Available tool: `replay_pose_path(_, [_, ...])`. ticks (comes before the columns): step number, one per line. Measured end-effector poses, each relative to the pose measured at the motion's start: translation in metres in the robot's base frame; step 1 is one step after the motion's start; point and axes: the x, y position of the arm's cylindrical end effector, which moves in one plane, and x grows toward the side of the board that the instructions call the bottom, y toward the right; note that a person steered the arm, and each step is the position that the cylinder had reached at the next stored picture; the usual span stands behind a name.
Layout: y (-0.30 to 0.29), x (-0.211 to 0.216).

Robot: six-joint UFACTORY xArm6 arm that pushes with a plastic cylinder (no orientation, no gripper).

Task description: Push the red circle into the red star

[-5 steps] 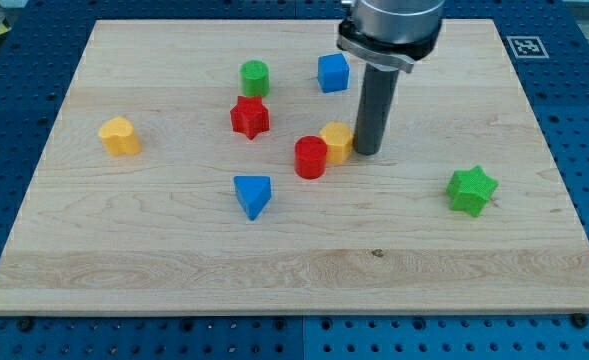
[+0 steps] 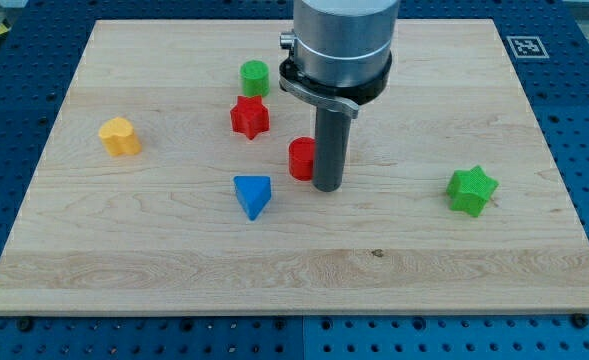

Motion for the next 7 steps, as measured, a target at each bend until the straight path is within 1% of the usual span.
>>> replay_pose_path(3, [-0.056, -0.015])
replay_pose_path(4, [-0.065, -0.016])
replay_pose_path(5, [-0.059, -0.005])
replay_pose_path(6, [-0.039, 0.005])
replay_pose_path(7, [-0.027, -0.017])
